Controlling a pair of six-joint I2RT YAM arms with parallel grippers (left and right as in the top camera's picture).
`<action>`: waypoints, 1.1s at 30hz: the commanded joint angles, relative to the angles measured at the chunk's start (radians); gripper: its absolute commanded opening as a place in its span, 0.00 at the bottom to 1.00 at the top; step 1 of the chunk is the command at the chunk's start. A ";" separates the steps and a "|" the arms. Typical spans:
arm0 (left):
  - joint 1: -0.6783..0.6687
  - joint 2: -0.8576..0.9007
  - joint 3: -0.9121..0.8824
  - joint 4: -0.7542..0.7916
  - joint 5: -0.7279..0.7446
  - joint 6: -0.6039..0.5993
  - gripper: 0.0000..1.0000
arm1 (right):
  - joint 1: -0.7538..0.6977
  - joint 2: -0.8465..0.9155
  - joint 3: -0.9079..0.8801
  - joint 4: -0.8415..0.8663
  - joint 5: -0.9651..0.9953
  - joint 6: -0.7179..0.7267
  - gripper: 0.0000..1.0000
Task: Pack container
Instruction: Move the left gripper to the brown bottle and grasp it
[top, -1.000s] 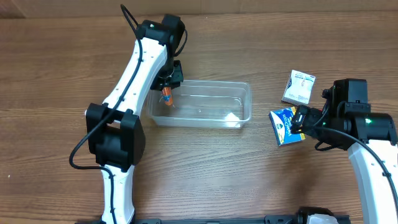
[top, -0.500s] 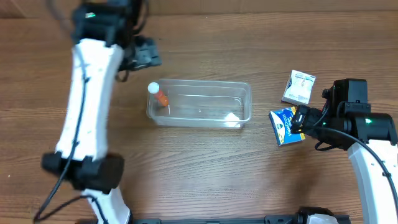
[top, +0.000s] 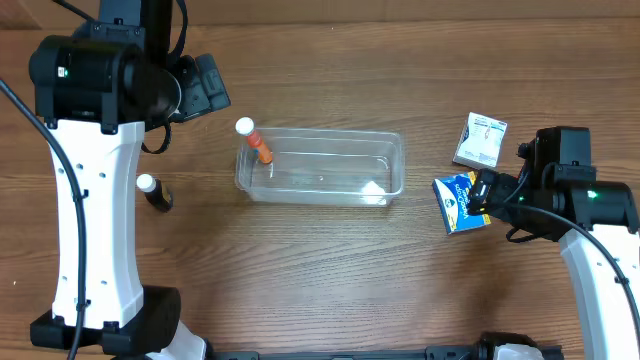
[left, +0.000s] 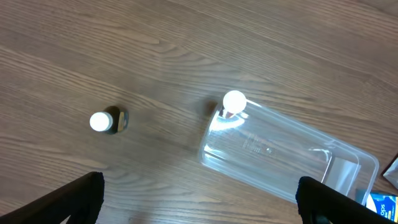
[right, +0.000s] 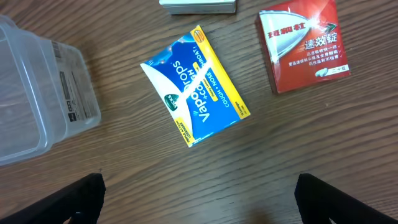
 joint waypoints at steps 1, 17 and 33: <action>0.000 -0.001 0.002 -0.002 0.012 0.016 1.00 | -0.006 -0.005 0.026 0.005 -0.002 0.000 1.00; 0.261 -0.017 -0.153 -0.002 0.026 -0.015 1.00 | -0.006 -0.005 0.026 0.003 -0.002 0.000 1.00; 0.419 0.009 -0.919 0.518 0.083 0.237 0.99 | -0.006 -0.005 0.026 0.002 -0.002 0.000 1.00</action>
